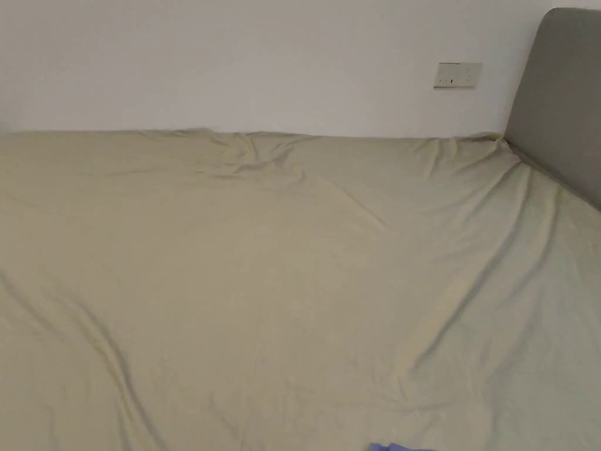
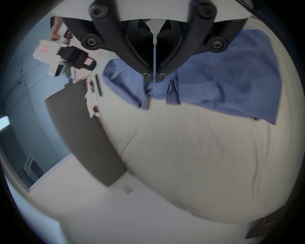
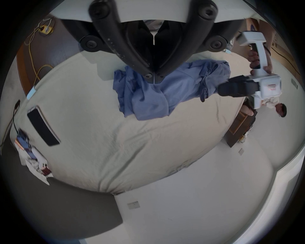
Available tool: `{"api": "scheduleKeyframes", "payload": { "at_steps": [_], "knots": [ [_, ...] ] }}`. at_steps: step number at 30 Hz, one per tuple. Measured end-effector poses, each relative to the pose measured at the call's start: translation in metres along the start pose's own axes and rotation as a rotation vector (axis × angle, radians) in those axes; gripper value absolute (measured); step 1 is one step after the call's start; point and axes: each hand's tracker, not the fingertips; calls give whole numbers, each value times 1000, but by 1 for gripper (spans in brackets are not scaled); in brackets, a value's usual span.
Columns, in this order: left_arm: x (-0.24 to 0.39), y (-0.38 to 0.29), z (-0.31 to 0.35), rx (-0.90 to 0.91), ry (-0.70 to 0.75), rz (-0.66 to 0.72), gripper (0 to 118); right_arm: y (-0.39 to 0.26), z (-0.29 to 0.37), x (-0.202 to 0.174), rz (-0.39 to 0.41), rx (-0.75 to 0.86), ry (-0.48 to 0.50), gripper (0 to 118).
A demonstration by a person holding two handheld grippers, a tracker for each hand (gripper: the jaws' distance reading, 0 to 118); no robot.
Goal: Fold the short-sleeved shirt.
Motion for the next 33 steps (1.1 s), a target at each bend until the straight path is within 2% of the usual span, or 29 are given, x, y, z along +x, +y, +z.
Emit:
{"api": "scheduleKeyframes", "payload": {
  "at_steps": [3, 5, 7, 9, 10, 12, 13, 14, 17, 20, 22, 25, 27, 28, 29, 30, 31, 33],
  "knots": [
    [-25, 10, 53, 128, -48, 49, 0, 6, 1, -5, 30, 20, 7, 2],
    [-48, 14, 80, 208, -19, 54, 0, 8, -2, -7, 30, 22, 9, 2],
    [-79, 17, 95, 218, 15, 101, 0, 8, -6, -9, 29, 22, 13, 2],
    [-112, 18, 101, 177, -12, 195, 5, 6, -11, -12, 24, 12, 20, 2],
    [-125, 16, 101, 165, -12, 230, 13, 4, -12, -15, 26, 12, 21, 2],
    [-149, 10, 93, 148, 17, 319, 72, 1, -14, -20, 38, 10, 26, 2],
    [-157, 7, 88, 137, 33, 342, 96, 0, -14, -22, 42, 4, 30, 2],
    [-164, 3, 82, 122, 42, 354, 110, 0, -14, -23, 45, -3, 36, 2],
    [-178, -5, 67, 80, 2, 364, 101, 1, -15, -24, 59, -20, 40, 2],
    [-177, -11, 45, -32, -86, 403, 101, 4, -15, -23, 73, -23, 22, 2],
    [-171, -13, 31, -41, -153, 366, 102, 7, -14, -22, 70, -19, 17, 2],
    [-150, -5, 16, -16, -119, 343, 102, 9, -13, -21, 60, -10, 18, 2],
    [-154, 7, 11, -17, -122, 414, 102, 9, -13, -21, 57, -10, 21, 2],
    [-153, 11, 8, -44, -131, 458, 97, 9, -12, -21, 58, -11, 21, 2],
    [-152, 13, 6, -70, -130, 499, 73, 9, -13, -21, 60, -12, 19, 2],
    [-151, 13, 4, -89, -76, 501, 36, 8, -13, -21, 62, -15, 19, 2],
    [-147, 16, 3, -90, -46, 467, 21, 8, -13, -21, 62, -18, 18, 2],
    [-138, 16, 10, -86, 29, 344, 21, 6, -13, -20, 61, -20, 14, 2]
  ]
}}
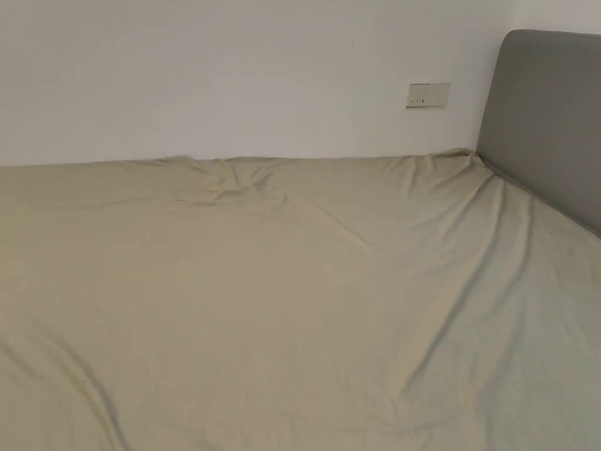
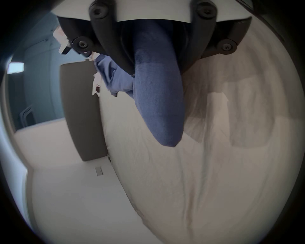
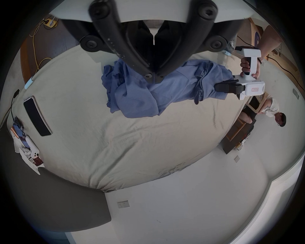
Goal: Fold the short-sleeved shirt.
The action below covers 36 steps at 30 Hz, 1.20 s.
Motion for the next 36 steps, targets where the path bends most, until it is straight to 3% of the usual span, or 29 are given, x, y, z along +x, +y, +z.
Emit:
{"api": "scheduleKeyframes", "payload": {
  "at_steps": [7, 12, 16, 20, 26, 32, 36],
  "knots": [
    [-1, -6, 66, 170, -101, 142, 20, 0, 6, 8, -21, 13, -21, 2],
    [-13, 4, 129, 253, 164, 86, 20, 2, 5, 11, -32, 23, -16, 2],
    [20, -7, 145, 258, 432, -133, 20, 2, 1, 8, -35, 24, -3, 2],
    [68, -20, 115, 211, 421, -260, 20, 1, -7, 2, -24, 8, 23, 2],
    [119, -28, 14, 50, 265, -373, 20, -6, 2, 4, -27, 17, 38, 2],
    [147, -49, -66, -88, 390, -532, 21, -14, 16, 25, -108, 51, -26, 2],
    [159, -56, -64, -90, 351, -547, 21, -16, 18, 34, -124, 45, -55, 2]
  ]
}}
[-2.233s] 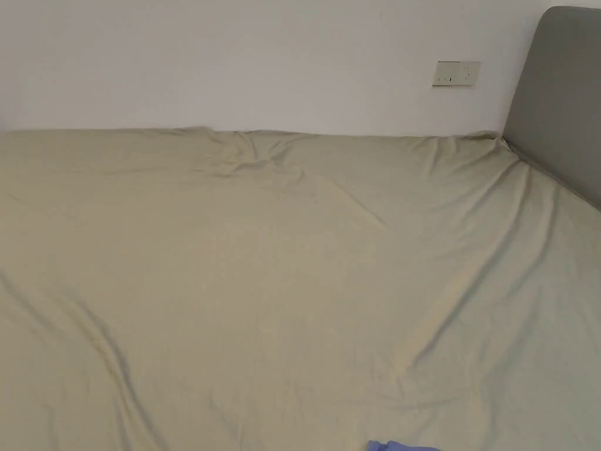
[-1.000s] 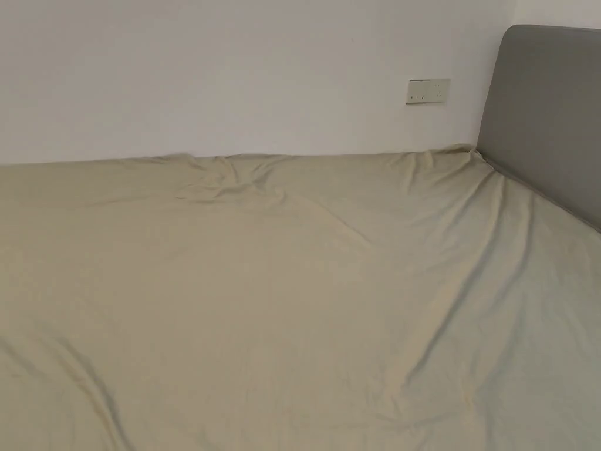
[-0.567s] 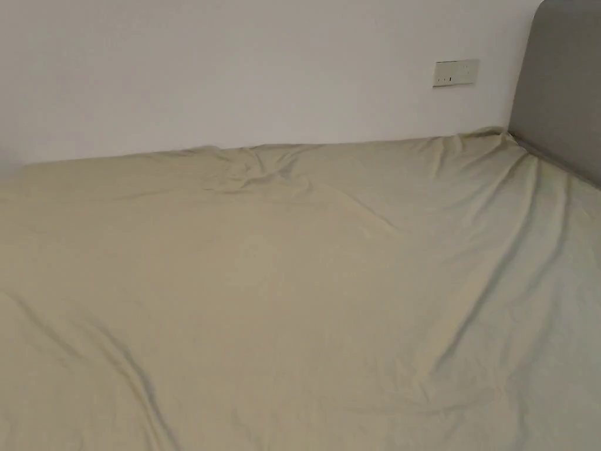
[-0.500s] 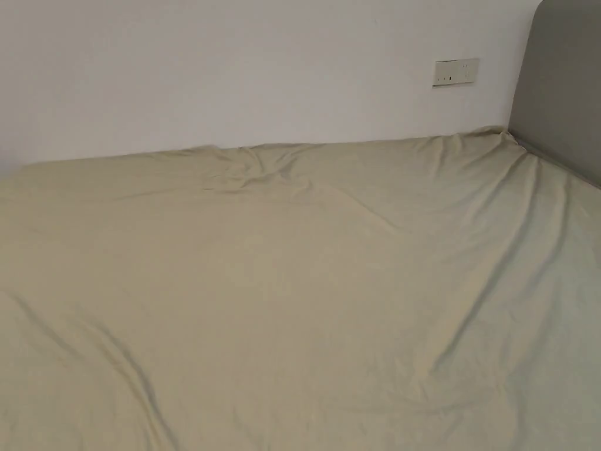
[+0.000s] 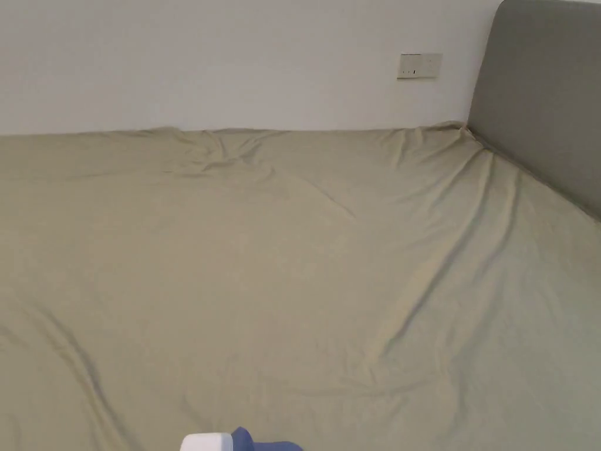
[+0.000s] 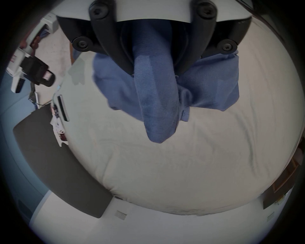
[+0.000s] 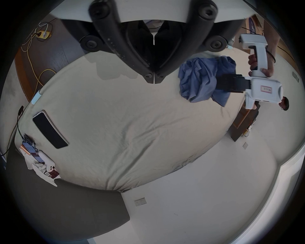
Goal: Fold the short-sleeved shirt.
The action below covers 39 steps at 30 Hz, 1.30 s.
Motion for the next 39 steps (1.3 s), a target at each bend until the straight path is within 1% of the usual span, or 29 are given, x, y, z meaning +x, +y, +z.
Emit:
{"api": "scheduleKeyframes", "payload": {
  "at_steps": [1, 2, 4, 5, 8, 10, 14, 16, 18, 21, 26, 27, 28, 29, 30, 31, 32, 33, 34, 35, 36, 37, 39],
  "knots": [
    [0, 1, 4, 8, -50, -1, 22, 0, -1, 1, 2, -4, -8, 2],
    [0, 1, 9, 4, -97, 12, 25, 0, -3, 1, 3, -7, -11, 2],
    [-4, 1, 20, 4, -200, 63, 36, 0, -6, 0, -2, -10, -9, 2],
    [-7, 2, 25, 7, -250, 94, 40, 0, -7, -1, -6, -9, 1, 2],
    [-15, 2, 41, 41, -364, 181, 40, 0, -11, -6, -12, -11, 35, 2],
    [-22, 1, 50, 70, -373, 209, 40, -1, -13, -10, -3, -21, 51, 2],
    [-44, -11, 64, 120, -362, 234, 35, -2, -14, -12, 19, -33, 55, 2],
    [-58, -17, 70, 142, -408, 302, 35, -2, -14, -11, 19, -38, 56, 2],
    [-64, -20, 72, 159, -460, 331, 35, -2, -15, -10, 18, -45, 53, 2],
    [-56, -14, 66, 144, -464, 319, 35, -1, -20, -9, 21, -64, 42, 2],
    [-21, 8, 24, 83, -425, 308, 36, 0, -16, -12, 25, -55, 50, 2],
    [-13, 11, 14, 75, -425, 302, 39, 0, -14, -11, 23, -52, 54, 2],
    [-7, 13, 6, 73, -431, 305, 47, 0, -12, -11, 21, -48, 57, 2],
    [-3, 14, 2, 69, -445, 320, 61, 0, -11, -11, 21, -45, 58, 2],
    [2, 14, 0, 76, -483, 359, 73, 0, -8, -10, 22, -39, 55, 2],
    [5, 14, 0, 85, -521, 378, 80, 1, -6, -9, 22, -34, 49, 2],
    [4, 13, 5, 99, -587, 394, 81, 1, -4, -8, 21, -28, 39, 2],
    [3, 13, 10, 102, -649, 394, 80, 1, -2, -5, 17, -24, 33, 2],
    [-1, 12, 18, 97, -673, 388, 72, 2, 0, -3, 11, -21, 28, 2],
    [-5, 11, 25, 104, -694, 386, 40, 2, 1, 0, 6, -19, 24, 2],
    [-10, 10, 32, 122, -687, 396, 13, 2, 1, 2, 1, -18, 17, 2],
    [-16, 9, 38, 142, -665, 405, 3, 2, 2, 3, -2, -17, 9, 2],
    [-30, 8, 51, 181, -566, 385, 3, 2, 2, 5, -5, -15, -6, 2]
  ]
}}
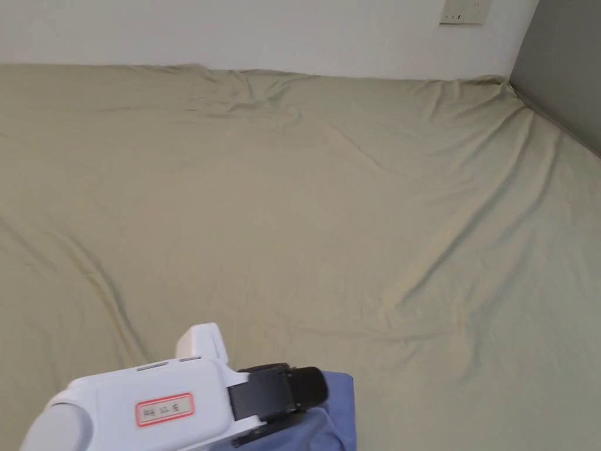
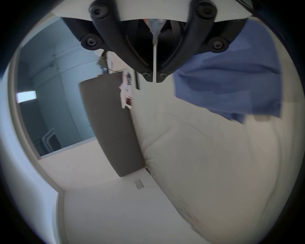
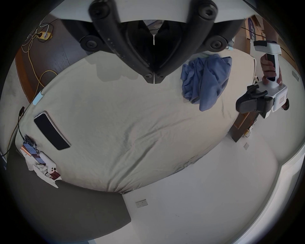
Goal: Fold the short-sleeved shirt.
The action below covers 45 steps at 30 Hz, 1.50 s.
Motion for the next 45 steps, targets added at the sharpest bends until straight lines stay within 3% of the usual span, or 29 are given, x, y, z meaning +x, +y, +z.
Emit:
{"api": "scheduleKeyframes", "payload": {
  "at_steps": [4, 9, 14, 18, 23, 25, 28, 31, 33, 35, 38, 40, 41, 43, 45],
  "knots": [
    [-15, 4, 5, 30, 245, -67, 3, 0, -2, 0, -2, -8, 3, 2],
    [-36, -14, -31, -93, 80, 120, 3, -1, -7, -9, 23, -26, 18, 2],
    [-47, -35, -88, -194, 178, 64, 3, 0, -7, -18, 50, -38, 38, 2],
    [-53, -40, -115, -214, 131, 172, 2, 0, -8, -24, 74, -53, 50, 2],
    [-25, -42, -114, -220, 188, -17, 3, 0, -21, -36, 96, -83, 79, 2],
    [-18, -41, -81, -169, 104, -26, 3, 6, -25, -46, 102, -69, 151, 2],
    [-27, -41, -6, -60, -83, 53, 1, 19, -39, -63, 24, -63, 338, 2],
    [-50, -43, 64, 72, 2, 93, 0, 23, -80, -88, -72, -143, 575, 2],
    [-68, -43, 100, 175, 100, 137, 0, 19, -114, -106, -101, -212, 659, 2],
    [-85, -43, 123, 246, 144, 193, 0, 14, -145, -117, -117, -282, 648, 2],
    [-102, -46, 145, 309, 170, 262, 0, 4, -177, -117, -120, -340, 524, 2],
    [-109, -47, 149, 311, 184, 261, 0, -2, -185, -113, -68, -364, 382, 2],
    [-111, -47, 150, 309, 195, 258, 0, -6, -191, -110, -31, -365, 363, 2],
    [-109, -47, 141, 292, 217, 239, 0, -13, -191, -106, 20, -289, 461, 2],
    [-112, -44, 134, 258, 225, 205, 4, -11, -189, -111, 28, -309, 431, 2]
  ]
}}
